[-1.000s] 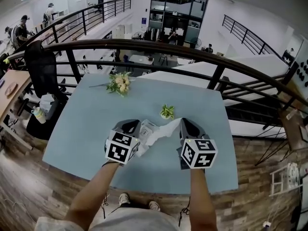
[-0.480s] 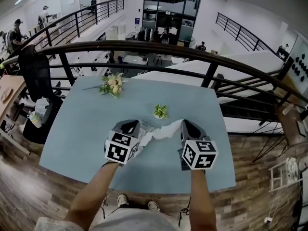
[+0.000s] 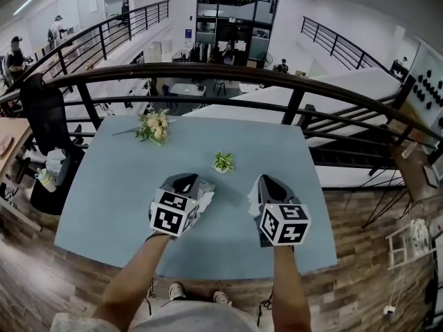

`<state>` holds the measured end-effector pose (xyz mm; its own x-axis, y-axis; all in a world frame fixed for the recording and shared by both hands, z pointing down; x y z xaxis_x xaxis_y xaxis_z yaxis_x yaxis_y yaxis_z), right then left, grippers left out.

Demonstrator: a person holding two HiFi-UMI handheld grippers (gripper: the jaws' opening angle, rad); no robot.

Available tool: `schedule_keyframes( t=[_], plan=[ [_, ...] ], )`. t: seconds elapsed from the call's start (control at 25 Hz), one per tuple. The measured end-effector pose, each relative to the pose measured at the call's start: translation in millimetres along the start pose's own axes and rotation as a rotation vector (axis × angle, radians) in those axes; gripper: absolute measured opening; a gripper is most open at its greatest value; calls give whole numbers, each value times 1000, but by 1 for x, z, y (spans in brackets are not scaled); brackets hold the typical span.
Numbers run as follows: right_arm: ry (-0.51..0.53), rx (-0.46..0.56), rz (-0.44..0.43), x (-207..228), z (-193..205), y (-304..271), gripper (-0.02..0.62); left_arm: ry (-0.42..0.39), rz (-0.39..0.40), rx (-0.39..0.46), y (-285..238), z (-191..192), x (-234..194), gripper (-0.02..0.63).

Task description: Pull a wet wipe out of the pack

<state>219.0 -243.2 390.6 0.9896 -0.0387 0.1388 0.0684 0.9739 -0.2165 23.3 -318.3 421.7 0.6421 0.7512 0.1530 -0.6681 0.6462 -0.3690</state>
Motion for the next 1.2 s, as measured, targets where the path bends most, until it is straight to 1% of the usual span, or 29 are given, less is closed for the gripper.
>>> schedule_keyframes(
  t=[0.28, 1.2],
  plan=[
    [13, 4, 7, 0, 2, 3, 5, -6, 11, 7, -3, -2, 5, -6],
    [18, -1, 20, 3, 1, 5, 5, 6, -6, 13, 1, -4, 0, -6]
  ],
)
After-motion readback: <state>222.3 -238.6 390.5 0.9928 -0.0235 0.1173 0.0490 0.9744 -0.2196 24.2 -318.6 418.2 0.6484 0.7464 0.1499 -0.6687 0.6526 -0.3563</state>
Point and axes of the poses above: the fingertips, and each gripper's own axes: y backward along the fingers, x to its right, z out of its underside, the point moved 4 cm from there along y, backward along the fingers, and after that the axes turned 5 degrees about -y, right-handed, at the moved point
